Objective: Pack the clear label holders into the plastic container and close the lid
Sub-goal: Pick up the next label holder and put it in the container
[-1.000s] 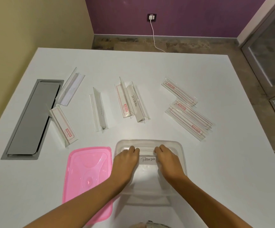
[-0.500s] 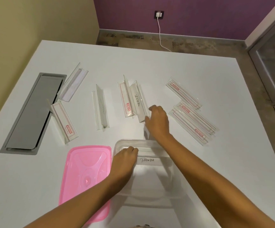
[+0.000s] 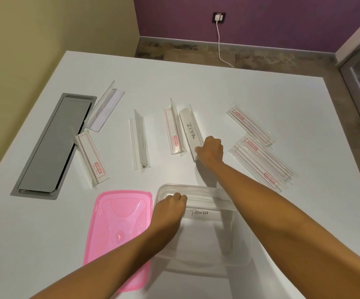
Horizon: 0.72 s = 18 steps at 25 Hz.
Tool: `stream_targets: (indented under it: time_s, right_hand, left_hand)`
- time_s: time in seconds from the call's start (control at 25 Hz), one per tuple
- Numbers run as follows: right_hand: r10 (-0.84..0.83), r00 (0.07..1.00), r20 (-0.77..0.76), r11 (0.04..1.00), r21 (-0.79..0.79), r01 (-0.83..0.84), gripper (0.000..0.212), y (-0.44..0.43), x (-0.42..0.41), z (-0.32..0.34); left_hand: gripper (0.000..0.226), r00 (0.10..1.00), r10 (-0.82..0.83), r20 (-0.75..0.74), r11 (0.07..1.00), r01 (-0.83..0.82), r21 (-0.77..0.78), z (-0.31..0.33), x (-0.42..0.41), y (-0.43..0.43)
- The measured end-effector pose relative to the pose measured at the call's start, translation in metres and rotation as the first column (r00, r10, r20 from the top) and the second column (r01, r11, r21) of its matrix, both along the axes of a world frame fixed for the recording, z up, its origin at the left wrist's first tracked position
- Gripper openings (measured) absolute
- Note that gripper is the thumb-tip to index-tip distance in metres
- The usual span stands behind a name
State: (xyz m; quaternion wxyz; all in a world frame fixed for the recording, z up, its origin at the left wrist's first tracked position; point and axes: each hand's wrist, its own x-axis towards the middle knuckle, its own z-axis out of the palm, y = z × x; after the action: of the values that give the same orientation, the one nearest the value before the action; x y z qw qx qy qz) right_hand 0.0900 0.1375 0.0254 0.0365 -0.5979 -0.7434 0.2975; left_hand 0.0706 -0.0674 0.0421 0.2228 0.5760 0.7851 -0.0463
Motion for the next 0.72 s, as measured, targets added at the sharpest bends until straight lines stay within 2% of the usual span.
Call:
stream_targets:
  time_s: [0.12, 0.24, 0.28, 0.4, 0.48, 0.56, 0.64, 0.72]
  right_hand:
    - [-0.176, 0.984, -0.039, 0.981, -0.084, 0.173, 0.016, 0.013, 0.007, 0.007]
    - [-0.349, 0.937, -0.026, 0.917, -0.215, 0.335, 0.035, 0.023, 0.019, 0.012]
    - [-0.394, 0.918, -0.037, 0.892, -0.256, 0.373, 0.035, 0.023, 0.026, 0.013]
    - [-0.479, 0.862, -0.168, 0.837, -0.383, 0.39, 0.007, 0.02, 0.047, 0.02]
    - [-0.442, 0.838, -0.32, 0.875, -0.358, 0.325, 0.009, 0.015, 0.061, 0.03]
    - [-0.335, 0.849, -0.408, 0.932, -0.277, 0.234, 0.019, 0.005, 0.074, 0.049]
    - [-0.225, 0.87, -0.438, 0.969, -0.195, 0.153, 0.03, -0.007, 0.088, 0.07]
    - [-0.107, 0.892, -0.439, 0.991, -0.115, 0.063, 0.03, -0.023, 0.104, 0.085]
  left_hand:
    - [0.035, 1.0, -0.001, 0.022, 1.0, 0.0, 0.015, 0.001, 0.0, -0.002]
    - [0.029, 0.998, 0.004, 0.064, 0.999, -0.007, 0.051, 0.005, -0.001, -0.005]
    - [0.027, 0.996, 0.01, 0.084, 0.997, -0.017, 0.082, 0.007, -0.001, -0.006]
    - [0.023, 0.986, 0.045, 0.161, 0.965, -0.085, 0.248, 0.02, -0.003, -0.007]
    - [0.019, 0.97, 0.063, 0.234, 0.913, -0.151, 0.38, 0.03, -0.01, -0.005]
    - [0.018, 0.943, 0.067, 0.325, 0.838, -0.23, 0.495, 0.039, -0.018, -0.003]
    - [0.029, 0.917, 0.066, 0.394, 0.757, -0.303, 0.579, 0.048, -0.028, 0.001]
    - [0.049, 0.879, 0.054, 0.473, 0.685, -0.377, 0.623, 0.057, -0.041, 0.005]
